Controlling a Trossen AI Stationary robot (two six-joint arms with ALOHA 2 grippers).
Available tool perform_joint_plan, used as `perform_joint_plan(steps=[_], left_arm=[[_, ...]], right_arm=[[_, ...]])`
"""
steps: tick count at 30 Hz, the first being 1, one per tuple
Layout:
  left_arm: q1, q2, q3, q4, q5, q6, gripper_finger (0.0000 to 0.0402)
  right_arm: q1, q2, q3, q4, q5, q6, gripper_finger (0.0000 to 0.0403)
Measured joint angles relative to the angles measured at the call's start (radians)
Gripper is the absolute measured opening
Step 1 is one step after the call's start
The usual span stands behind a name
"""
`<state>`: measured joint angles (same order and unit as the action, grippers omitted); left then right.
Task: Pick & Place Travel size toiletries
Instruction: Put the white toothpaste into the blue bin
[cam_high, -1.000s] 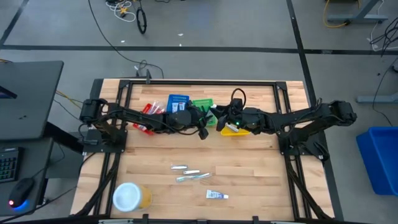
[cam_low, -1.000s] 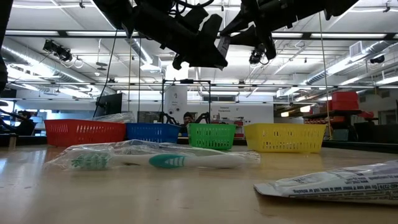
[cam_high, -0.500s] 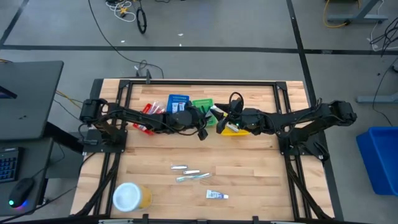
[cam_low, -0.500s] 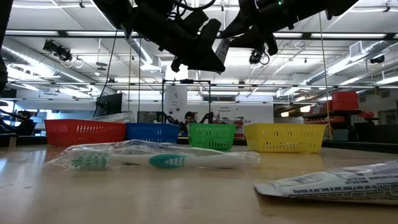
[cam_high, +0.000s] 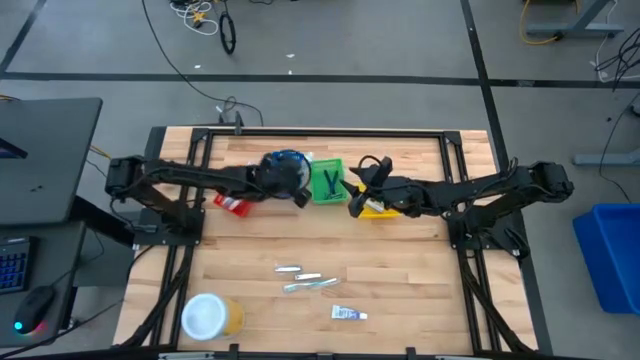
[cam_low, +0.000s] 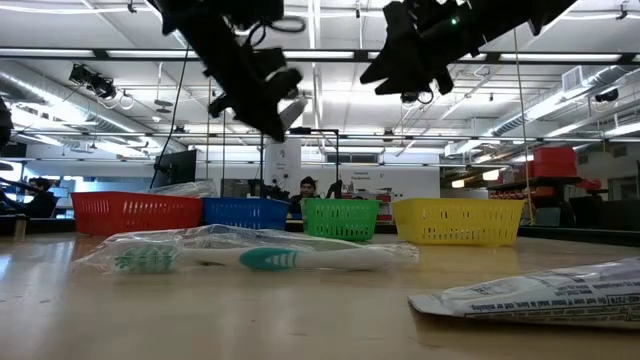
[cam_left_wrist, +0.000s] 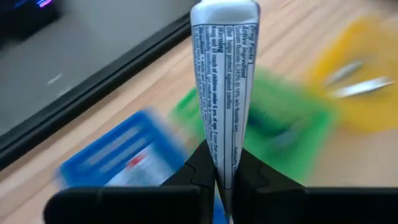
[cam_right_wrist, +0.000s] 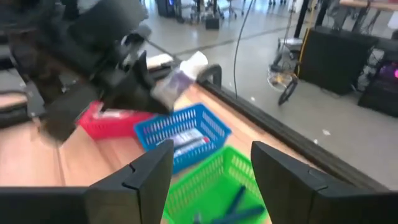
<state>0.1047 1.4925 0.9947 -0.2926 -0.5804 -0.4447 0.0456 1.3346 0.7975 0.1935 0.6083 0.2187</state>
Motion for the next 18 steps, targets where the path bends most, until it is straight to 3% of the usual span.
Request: perform_joint_plan(steps=[6, 13, 18], left_arm=[[0.142, 0.036, -0.002, -0.251, 0.075, -0.155, 0.0024], [0.215, 0.113, -0.001, -0.219, 0.261, -0.103, 0.0033], [0.231, 0.146, -0.001, -0.216, 0.328, -0.102, 0.0046]], right_arm=[[0.000, 0.000, 0.000, -0.098, -0.053, 0.062, 0.0218], [0.000, 0.000, 0.000, -0.136, -0.150, 0.065, 0.0200], [0.000, 0.000, 0.000, -0.149, -0.235, 0.065, 0.0200]])
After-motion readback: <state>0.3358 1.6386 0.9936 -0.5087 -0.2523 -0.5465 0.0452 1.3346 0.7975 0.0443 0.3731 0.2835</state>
